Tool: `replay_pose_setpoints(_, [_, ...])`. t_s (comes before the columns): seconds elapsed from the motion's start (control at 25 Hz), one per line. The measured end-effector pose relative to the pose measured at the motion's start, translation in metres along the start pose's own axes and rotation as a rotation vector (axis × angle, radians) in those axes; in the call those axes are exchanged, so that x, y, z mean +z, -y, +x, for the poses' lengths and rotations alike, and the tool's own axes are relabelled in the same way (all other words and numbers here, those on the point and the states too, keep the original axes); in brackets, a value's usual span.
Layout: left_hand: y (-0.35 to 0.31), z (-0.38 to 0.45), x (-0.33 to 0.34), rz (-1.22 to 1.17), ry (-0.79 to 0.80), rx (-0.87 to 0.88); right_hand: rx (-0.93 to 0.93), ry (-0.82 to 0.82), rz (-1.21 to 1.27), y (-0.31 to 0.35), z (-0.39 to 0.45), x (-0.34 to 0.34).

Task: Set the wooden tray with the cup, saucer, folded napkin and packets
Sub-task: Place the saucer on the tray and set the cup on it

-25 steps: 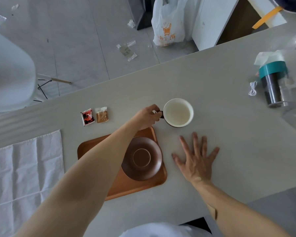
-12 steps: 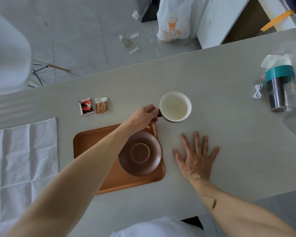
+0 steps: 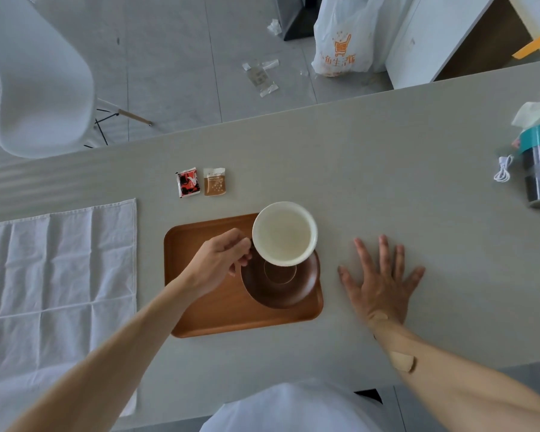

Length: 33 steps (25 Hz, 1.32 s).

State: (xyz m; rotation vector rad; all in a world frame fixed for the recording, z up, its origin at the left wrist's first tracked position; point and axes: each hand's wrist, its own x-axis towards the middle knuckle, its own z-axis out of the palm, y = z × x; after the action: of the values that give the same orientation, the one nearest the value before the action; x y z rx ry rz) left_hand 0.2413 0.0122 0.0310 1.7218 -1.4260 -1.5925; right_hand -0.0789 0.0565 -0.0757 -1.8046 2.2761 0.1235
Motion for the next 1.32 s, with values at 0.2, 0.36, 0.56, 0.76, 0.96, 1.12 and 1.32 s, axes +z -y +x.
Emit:
replay_pose_setpoints(0.2, [0.028, -0.029, 0.011, -0.027, -0.010, -0.042, -0.001, 0.007, 0.013, 0.001, -0.002, -0.003])
replay_pose_setpoints(0.36, [0.034, -0.033, 0.018, -0.015, -0.004, -0.052, -0.001, 0.011, 0.024, 0.000, -0.001, -0.002])
replay_pose_setpoints(0.56, [0.036, -0.033, 0.019, 0.030, 0.012, -0.051, -0.005, 0.000, 0.040, -0.001, -0.001, -0.001])
replay_pose_setpoints(0.76, [0.032, -0.032, 0.018, 0.086, 0.005, -0.059, -0.002, 0.001, 0.037, 0.000, -0.001, -0.001])
replay_pose_setpoints(0.96, [0.031, -0.034, 0.019, 0.171, -0.046, 0.000, -0.006, -0.004, 0.040, -0.001, 0.000, 0.001])
replay_pose_setpoints(1.12, [0.030, -0.032, 0.019, 0.270, -0.109, 0.082, -0.002, -0.010, 0.032, -0.002, 0.000, 0.003])
replay_pose_setpoints(1.32, [0.033, -0.034, 0.022, 0.279, -0.114, 0.104, -0.001, -0.016, 0.041, -0.003, 0.000, 0.005])
